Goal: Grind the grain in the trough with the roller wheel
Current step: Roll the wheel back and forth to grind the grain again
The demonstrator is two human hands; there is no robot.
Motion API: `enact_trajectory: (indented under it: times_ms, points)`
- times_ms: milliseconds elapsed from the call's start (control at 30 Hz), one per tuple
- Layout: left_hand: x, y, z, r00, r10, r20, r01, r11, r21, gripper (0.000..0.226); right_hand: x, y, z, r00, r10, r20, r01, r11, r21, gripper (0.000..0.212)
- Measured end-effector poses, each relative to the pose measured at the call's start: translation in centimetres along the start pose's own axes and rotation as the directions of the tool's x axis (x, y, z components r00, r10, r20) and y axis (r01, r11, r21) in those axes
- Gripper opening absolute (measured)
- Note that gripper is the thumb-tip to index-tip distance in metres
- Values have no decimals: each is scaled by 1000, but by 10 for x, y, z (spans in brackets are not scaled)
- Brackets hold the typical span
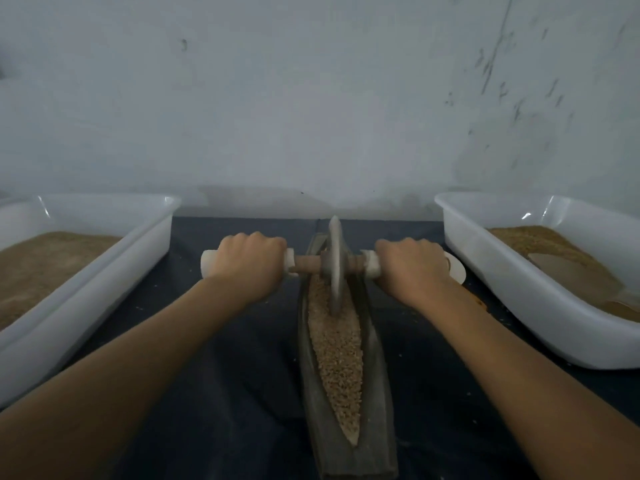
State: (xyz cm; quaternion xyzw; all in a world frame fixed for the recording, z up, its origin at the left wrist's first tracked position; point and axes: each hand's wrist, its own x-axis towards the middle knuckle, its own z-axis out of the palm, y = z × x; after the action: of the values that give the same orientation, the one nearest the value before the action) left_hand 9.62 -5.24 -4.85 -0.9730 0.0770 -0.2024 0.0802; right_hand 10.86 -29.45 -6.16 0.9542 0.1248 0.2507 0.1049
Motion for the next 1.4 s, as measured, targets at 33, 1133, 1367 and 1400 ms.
enact_trajectory:
  times_ms: [33,1133,1367,1400]
  points:
    - [-2,1,-1,1000,-3,4,3,1000,17,14,0,-1,0,1000,12,-10,-12,1000,0,24]
    - [-114,-2,-33,968,232,-99,-235,972,-16,62,-107,-2,-72,961,-240,-139,256,960,110,54]
    - [-45,3,-2,998,49,29,-47,997,-57,23,-47,-7,-40,993,-111,29,111,994,6,23]
    - [-29,2,4,999,32,24,-30,998,-59,23,-33,-7,-32,996,-90,25,90,996,7,22]
